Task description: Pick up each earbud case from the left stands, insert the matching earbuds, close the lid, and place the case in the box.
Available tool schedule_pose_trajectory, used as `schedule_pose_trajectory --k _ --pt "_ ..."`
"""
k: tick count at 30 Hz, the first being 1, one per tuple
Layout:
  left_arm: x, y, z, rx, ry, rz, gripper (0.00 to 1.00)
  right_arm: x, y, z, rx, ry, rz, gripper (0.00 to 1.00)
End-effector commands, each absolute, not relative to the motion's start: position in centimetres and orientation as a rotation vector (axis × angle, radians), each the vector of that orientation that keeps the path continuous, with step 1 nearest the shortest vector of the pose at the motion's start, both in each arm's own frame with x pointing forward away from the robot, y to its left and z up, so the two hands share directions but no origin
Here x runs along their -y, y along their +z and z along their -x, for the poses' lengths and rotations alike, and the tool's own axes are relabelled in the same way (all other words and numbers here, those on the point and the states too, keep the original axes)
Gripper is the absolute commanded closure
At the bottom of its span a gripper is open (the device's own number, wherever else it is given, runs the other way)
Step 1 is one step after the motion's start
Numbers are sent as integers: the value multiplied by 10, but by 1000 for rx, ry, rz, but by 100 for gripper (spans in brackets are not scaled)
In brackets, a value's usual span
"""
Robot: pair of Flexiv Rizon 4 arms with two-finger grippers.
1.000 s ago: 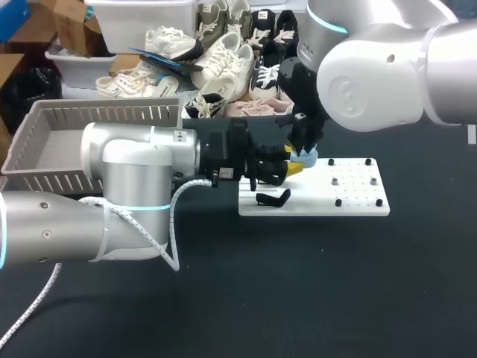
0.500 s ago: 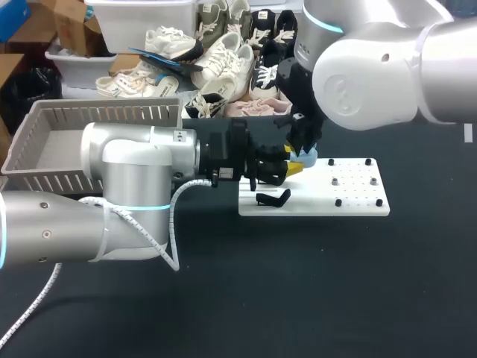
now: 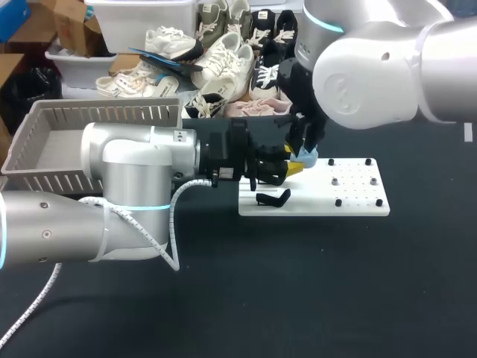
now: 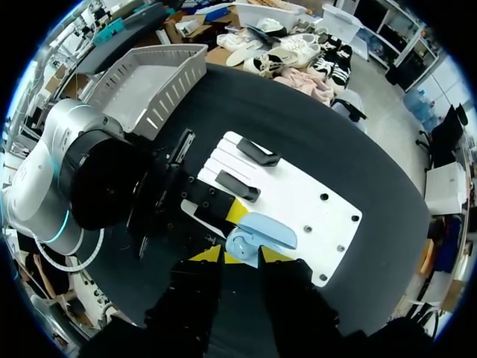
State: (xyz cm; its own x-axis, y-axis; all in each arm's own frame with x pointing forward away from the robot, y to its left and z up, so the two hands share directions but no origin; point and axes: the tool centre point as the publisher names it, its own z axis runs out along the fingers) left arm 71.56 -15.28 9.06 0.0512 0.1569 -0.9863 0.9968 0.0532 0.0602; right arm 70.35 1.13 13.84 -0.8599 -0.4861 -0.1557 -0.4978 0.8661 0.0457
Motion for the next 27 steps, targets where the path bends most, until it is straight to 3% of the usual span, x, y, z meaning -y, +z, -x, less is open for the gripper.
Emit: schedule_pose_trajectory --k 1,11,27 --pt "153 90 -715 -1307 -1043 -1301 100 -4 149 -696 -2874 126 748 71" --pt "153 90 -715 -1307 -1043 -1301 100 9 168 -730 -2833 97 615 68" --pt "153 90 -715 -1307 -1043 -1301 100 16 144 -781 -2915 93 469 67"
